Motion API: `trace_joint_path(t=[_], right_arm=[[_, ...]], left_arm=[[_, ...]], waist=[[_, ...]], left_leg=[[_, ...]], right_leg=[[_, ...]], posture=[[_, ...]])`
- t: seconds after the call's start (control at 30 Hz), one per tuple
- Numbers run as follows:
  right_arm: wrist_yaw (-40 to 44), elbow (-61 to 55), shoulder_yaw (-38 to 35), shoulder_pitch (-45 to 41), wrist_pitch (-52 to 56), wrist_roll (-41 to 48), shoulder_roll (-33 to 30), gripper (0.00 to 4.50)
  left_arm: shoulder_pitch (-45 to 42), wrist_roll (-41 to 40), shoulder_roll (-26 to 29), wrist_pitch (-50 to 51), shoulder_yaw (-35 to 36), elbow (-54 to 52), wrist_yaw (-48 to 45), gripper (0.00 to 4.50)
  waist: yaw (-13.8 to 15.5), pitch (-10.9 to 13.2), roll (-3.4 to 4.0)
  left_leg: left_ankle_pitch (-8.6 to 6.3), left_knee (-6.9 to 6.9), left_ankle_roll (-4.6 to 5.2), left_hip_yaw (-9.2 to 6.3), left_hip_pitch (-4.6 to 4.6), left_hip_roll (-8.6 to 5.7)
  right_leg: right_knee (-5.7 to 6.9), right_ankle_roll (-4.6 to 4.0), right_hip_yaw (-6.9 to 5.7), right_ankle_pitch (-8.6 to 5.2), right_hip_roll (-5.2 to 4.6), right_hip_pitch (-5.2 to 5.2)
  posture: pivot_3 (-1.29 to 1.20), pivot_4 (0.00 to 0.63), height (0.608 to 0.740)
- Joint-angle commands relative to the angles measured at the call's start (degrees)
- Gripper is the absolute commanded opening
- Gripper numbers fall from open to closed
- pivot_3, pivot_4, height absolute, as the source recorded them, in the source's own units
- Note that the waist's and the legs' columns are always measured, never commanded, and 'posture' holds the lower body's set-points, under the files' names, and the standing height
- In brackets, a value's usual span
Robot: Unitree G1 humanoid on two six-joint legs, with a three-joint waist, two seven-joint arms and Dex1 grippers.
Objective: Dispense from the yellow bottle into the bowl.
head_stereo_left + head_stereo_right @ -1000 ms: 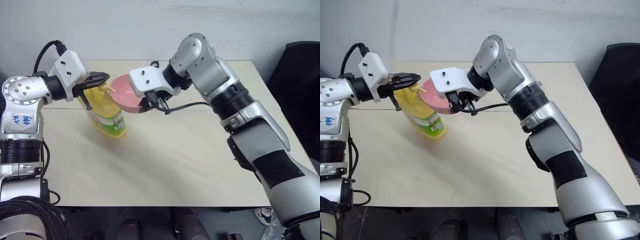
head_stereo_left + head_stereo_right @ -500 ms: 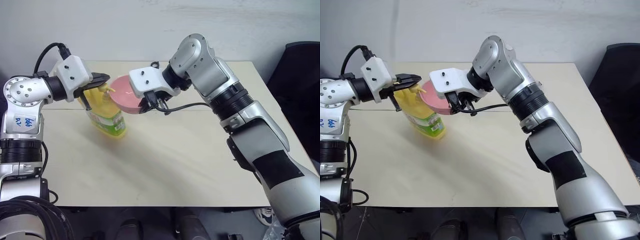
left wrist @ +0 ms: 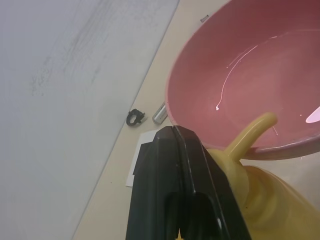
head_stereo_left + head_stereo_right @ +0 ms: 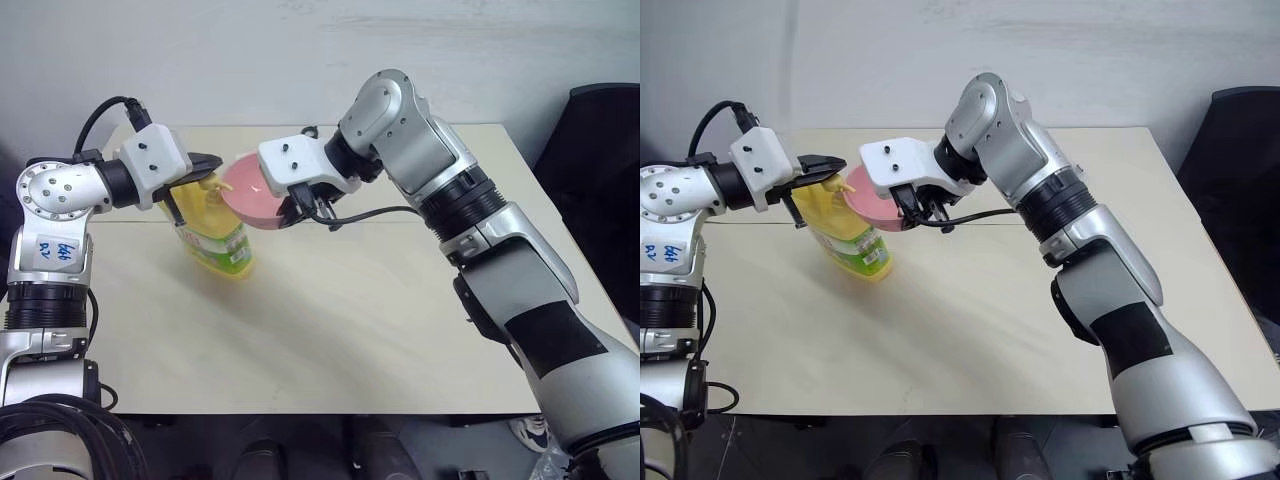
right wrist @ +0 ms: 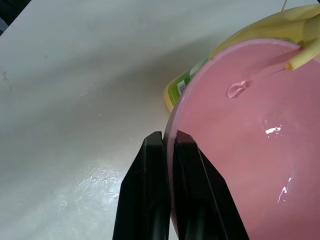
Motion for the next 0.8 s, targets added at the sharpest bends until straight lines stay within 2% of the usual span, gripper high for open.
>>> trace_joint_path(t=[0.03,0.17,0.33,0.43,0.63,0.7,0.8], right_arm=[[0.6,-2.1,-1.5,-1.1,-0.9,0.9,0.4,0.0],[0.6,-2.2,-1.7,-1.0,-1.1,1.0,0.2,0.0],[1.3,-3.3,-2.0,-0.5,-0.8,1.6,-0.5,0.0],[1.6,-3.9,-2.2,-0.1,-0.7,1.9,-1.1,0.0],[2.5,-7.9,-3.1,2.1,1.2,3.6,-4.3,0.0],[2.7,-10.5,-3.5,4.4,1.5,4.3,-6.9,0.0],[2.2,-15.1,-4.1,9.9,1.7,4.9,-11.7,0.0]], left_arm=[[4.3,3.5,-1.2,4.7,-6.8,5.4,-3.6,0.03],[1.2,-0.4,-0.7,10.2,-3.8,4.3,-4.4,0.03],[-3.7,-9.5,0.6,23.7,1.8,-0.1,-5.6,0.03],[-5.7,-16.0,2.2,33.3,5.2,-3.9,-7.2,0.62],[-8.9,-26.1,7.9,47.3,12.3,-10.8,-7.4,2.41],[-10.2,-29.5,10.9,52.1,15.5,-11.9,-7.1,3.01],[-7.3,-36.1,17.5,59.9,21.0,-15.9,-11.2,3.86]], waist=[[0.0,0.0,0.0],[0.0,0.0,0.0],[-0.1,0.0,-0.03],[-0.2,0.2,-0.25],[-0.1,0.4,-0.63],[-0.1,0.5,-0.66],[-0.2,0.5,-0.69]], left_leg=[[0.0,0.0,0.0,0.0,0.0,0.0],[0.0,0.0,0.0,0.0,-0.02,0.0],[0.0,0.01,0.01,-0.04,-0.12,0.02],[0.0,0.0,0.0,-0.1,-0.27,0.07],[0.01,-0.27,-0.05,-0.11,-0.78,0.09],[0.06,-0.15,-0.13,-0.13,-1.34,0.03],[0.06,-0.19,-0.13,-0.14,-1.4,-0.01]], right_leg=[[0.0,0.0,0.0,0.0,0.0,0.0],[-0.01,0.0,-0.01,0.0,0.01,0.0],[0.01,0.0,-0.01,0.0,0.28,-0.04],[0.03,0.0,-0.02,0.0,0.27,-0.17],[-0.07,-0.01,-0.02,0.0,0.08,-0.77],[-0.01,0.0,-0.03,0.0,-0.04,-1.3],[-0.09,0.0,-0.03,0.0,-0.15,-1.35]], posture=[[0.0,0.15,0.74],[0.0,0.15,0.74],[0.0,0.15,0.74],[0.0,0.15,0.74],[0.0,0.15,0.74],[0.0,0.15,0.74],[0.0,0.15,0.74]])
